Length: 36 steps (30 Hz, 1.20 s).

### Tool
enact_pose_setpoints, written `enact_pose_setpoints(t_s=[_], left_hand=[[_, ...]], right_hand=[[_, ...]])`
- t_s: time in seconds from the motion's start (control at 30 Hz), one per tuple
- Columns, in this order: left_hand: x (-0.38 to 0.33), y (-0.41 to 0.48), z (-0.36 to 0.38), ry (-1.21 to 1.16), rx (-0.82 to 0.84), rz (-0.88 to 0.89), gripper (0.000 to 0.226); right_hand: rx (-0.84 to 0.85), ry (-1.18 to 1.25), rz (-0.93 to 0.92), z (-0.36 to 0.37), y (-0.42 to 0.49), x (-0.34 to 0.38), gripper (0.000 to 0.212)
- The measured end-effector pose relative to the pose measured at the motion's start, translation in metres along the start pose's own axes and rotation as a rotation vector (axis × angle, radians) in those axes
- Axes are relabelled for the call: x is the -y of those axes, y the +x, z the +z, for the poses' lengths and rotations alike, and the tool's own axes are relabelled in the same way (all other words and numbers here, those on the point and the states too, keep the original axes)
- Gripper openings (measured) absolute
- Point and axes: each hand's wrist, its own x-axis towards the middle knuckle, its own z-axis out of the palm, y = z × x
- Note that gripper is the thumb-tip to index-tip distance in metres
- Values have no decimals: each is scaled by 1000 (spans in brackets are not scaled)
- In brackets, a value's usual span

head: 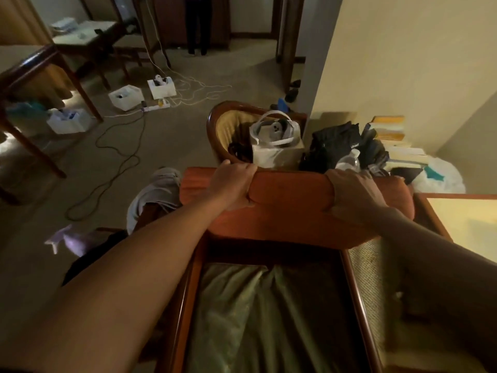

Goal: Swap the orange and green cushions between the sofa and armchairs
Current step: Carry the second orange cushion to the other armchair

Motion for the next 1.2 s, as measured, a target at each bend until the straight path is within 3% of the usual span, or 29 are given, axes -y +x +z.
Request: enact_pose_setpoints(t_s=[0.17, 0.33, 0.43, 0.8, 0.87, 1.03, 1.2], left_hand=[[34, 27, 26, -106, 57, -46, 70], [67, 34, 38, -144, 122, -115, 54], [85, 37, 35, -109, 124, -130, 51], [64, 50, 98, -87, 160, -96, 60], [54, 43, 131, -69, 216, -136, 68], [54, -7, 198, -80, 392, -459, 105], [76, -5, 205, -155, 554, -374, 123]], right_hand=[[91, 27, -58, 14, 60, -3, 44], [177, 45, -124, 27, 106, 12, 43], [201, 66, -138, 34, 124, 20, 51], [252, 39, -67, 102, 105, -11, 62], [298, -27, -61, 130, 93, -12, 66], [392, -12, 32, 179, 72, -12, 76], [528, 11, 97, 205, 56, -14, 91]])
